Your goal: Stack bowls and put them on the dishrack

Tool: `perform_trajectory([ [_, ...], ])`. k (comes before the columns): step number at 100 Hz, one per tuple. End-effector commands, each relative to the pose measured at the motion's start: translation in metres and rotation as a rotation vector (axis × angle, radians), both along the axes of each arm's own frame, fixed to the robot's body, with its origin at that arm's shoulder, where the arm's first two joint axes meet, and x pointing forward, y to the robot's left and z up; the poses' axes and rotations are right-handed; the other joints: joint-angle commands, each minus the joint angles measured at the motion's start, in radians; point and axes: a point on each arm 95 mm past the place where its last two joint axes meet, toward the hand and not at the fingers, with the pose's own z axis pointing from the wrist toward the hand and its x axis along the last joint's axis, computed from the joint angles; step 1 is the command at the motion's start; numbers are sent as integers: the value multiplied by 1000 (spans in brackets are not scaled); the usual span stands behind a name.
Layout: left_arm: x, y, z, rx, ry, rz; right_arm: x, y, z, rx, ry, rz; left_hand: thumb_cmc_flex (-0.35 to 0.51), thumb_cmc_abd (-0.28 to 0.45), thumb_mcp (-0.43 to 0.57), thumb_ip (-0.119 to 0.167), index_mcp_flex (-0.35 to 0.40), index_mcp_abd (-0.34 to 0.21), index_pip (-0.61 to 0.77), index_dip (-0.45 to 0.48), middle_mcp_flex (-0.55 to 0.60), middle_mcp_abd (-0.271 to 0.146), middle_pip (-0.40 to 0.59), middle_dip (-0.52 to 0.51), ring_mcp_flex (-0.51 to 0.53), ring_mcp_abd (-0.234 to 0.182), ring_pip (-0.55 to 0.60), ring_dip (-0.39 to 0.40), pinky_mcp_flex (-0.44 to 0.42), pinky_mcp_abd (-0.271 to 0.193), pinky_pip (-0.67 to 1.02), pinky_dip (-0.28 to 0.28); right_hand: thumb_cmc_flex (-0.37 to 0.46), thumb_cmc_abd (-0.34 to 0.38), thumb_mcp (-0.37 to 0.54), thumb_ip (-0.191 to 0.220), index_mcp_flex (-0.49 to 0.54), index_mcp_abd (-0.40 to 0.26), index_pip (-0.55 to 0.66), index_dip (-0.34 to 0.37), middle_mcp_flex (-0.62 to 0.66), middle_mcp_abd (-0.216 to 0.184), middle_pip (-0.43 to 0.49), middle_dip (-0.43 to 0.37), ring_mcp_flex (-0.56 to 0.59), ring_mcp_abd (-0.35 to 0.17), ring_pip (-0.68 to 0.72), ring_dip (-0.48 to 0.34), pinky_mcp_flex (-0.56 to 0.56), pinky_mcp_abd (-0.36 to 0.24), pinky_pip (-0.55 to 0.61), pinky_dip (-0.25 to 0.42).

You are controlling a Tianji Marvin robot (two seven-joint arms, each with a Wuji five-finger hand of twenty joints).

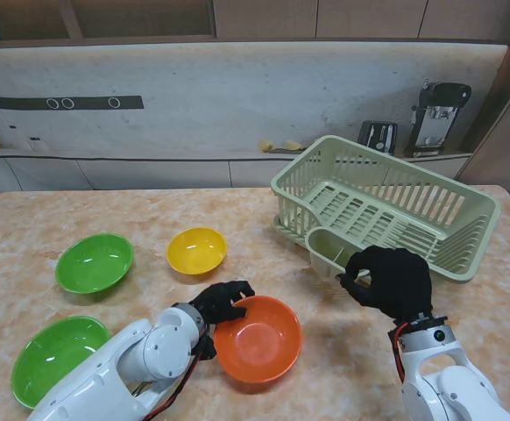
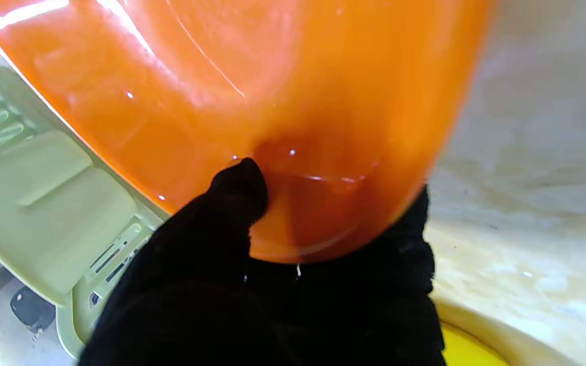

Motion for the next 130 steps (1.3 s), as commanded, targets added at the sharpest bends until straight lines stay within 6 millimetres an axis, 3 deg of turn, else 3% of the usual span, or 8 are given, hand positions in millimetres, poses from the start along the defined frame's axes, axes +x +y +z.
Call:
perform_trajectory([
  [1, 0, 1, -1, 3, 3, -19, -2, 3, -3, 3, 18, 6, 21, -21, 56, -3, -22, -34, -22, -38, -32, 4, -60, 2, -38, 15, -14, -18, -27, -11, -11, 25, -17, 29, -3, 18, -4, -16, 6, -8, 8, 2, -3, -12, -14, -1, -7, -16, -8, 3, -1, -1],
  [9, 0, 2, -1, 10, -6, -30, -2, 3, -3, 3, 18, 6, -38, -16, -46, 8, -38, -18, -85, -75, -117, 13, -15, -92, -98, 41, -47, -42, -103, 38, -58, 72, -17, 28, -3, 18, -4, -15, 6, -7, 8, 1, -3, -12, -13, -1, -7, -16, -8, 3, -1, -1],
  [19, 0, 4, -1, 23, -21, -50, -2, 3, -3, 3, 18, 6, -143, 23, -186, 36, -42, 6, -180, -91, -232, 17, 94, -378, -168, 73, -92, -78, -196, 102, -108, 128, -18, 29, -3, 18, -4, -14, 6, -8, 7, 5, -3, -12, -14, 1, -7, -16, -8, 3, -1, -1],
  [29, -1, 7, 1, 38, -41, -70, -2, 3, -3, 3, 19, 6, -243, 70, -262, 65, -28, 14, -232, -136, -261, 26, 45, -432, -235, 110, -173, -147, -287, 168, -162, 157, -17, 29, -3, 18, -4, -15, 6, -8, 8, 2, -2, -12, -14, 1, -7, -16, -8, 3, -1, -1],
  [40, -2, 9, 3, 40, -58, -83, -2, 3, -3, 3, 19, 6, -258, 106, -419, 70, -28, 9, -309, -192, -286, 37, -19, -487, -307, 152, -257, -248, -377, 232, -230, 196, -18, 29, -3, 18, -4, -14, 6, -8, 8, -2, -3, -13, -13, -1, -7, -16, -8, 3, -1, -1],
  [62, -6, 12, 9, 31, -82, -105, -2, 3, -3, 3, 18, 6, -385, 134, -442, 66, 6, -7, -436, -283, -301, 51, -114, -567, -397, 197, -355, -356, -497, 304, -299, 211, -18, 29, -3, 18, -3, -15, 6, -8, 8, 3, -3, -13, -14, 1, -7, -16, -8, 3, -1, -1],
  [100, -13, 19, 24, 17, -172, -94, -2, 3, -3, 3, 18, 6, -449, 170, -443, 67, 28, -30, -476, -310, -305, 48, -159, -597, -448, 213, -405, -401, -565, 326, -343, 207, -17, 29, -3, 18, -4, -14, 6, -8, 8, 5, -2, -12, -14, 0, -8, -16, -9, 3, -2, -1],
  [130, -23, 43, 49, 103, -360, -77, -2, 3, -3, 3, 18, 6, -378, 151, -434, 67, 42, -56, -418, -273, -253, 10, -127, -571, -379, 151, -387, -395, -514, 253, -343, 201, -18, 29, -3, 18, -4, -15, 6, -7, 8, 1, -3, -13, -14, 0, -8, -16, -9, 3, -2, 0],
])
